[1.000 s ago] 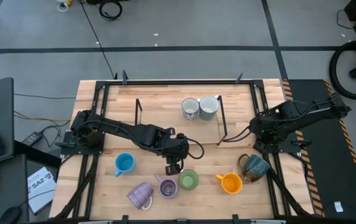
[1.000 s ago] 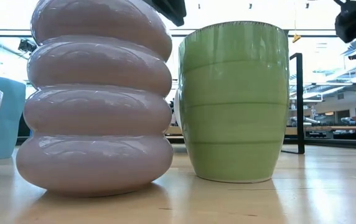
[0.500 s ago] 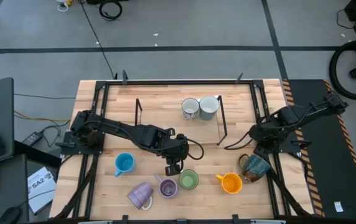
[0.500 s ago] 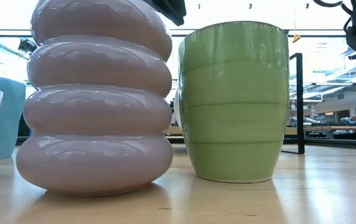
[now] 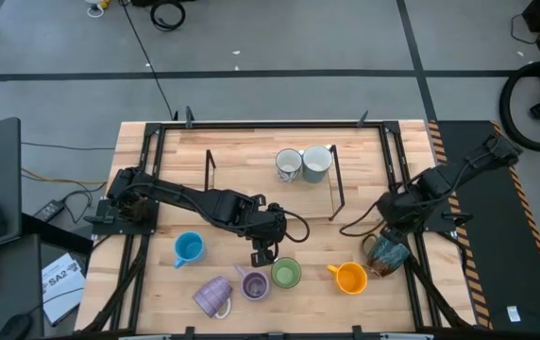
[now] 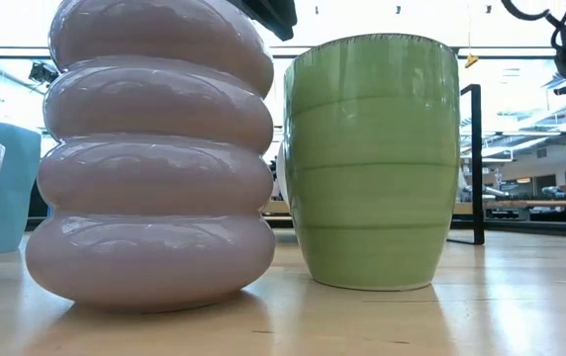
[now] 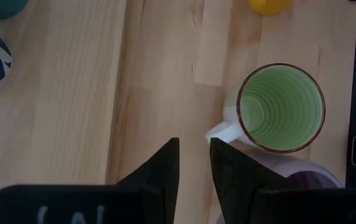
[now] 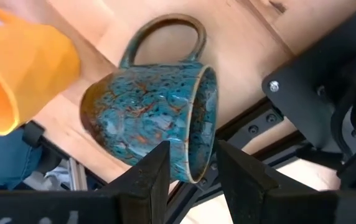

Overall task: Place coffee mugs
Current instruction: Align the brown mug with the light blue mug on the shelf

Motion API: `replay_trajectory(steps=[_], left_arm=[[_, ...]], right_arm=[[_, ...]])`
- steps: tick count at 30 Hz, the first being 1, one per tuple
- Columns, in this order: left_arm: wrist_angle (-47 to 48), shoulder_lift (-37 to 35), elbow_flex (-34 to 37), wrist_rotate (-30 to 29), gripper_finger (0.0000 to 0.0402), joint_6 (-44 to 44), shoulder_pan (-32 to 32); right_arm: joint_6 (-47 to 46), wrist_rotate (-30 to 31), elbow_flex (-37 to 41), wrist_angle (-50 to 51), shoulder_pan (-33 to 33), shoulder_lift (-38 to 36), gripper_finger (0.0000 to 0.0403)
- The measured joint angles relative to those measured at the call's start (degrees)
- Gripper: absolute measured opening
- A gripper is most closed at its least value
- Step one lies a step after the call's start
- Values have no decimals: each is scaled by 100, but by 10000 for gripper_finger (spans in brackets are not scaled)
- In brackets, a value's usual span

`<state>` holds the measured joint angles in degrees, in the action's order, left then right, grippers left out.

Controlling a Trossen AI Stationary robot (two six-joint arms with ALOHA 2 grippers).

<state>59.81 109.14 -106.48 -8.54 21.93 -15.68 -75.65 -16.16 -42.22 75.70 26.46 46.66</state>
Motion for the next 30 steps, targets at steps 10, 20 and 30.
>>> replay_trajectory(steps=[10,20,30], left_arm=[[-4,2,0,0,96,0,0],[-4,2,0,1,96,-4,1],[-4,2,2,2,96,-4,0]], right_arm=[[-287,0,0,-457,419,611,136],[-355,200,0,-757,480,744,136],[-1036,319,0,-131,567,695,136]])
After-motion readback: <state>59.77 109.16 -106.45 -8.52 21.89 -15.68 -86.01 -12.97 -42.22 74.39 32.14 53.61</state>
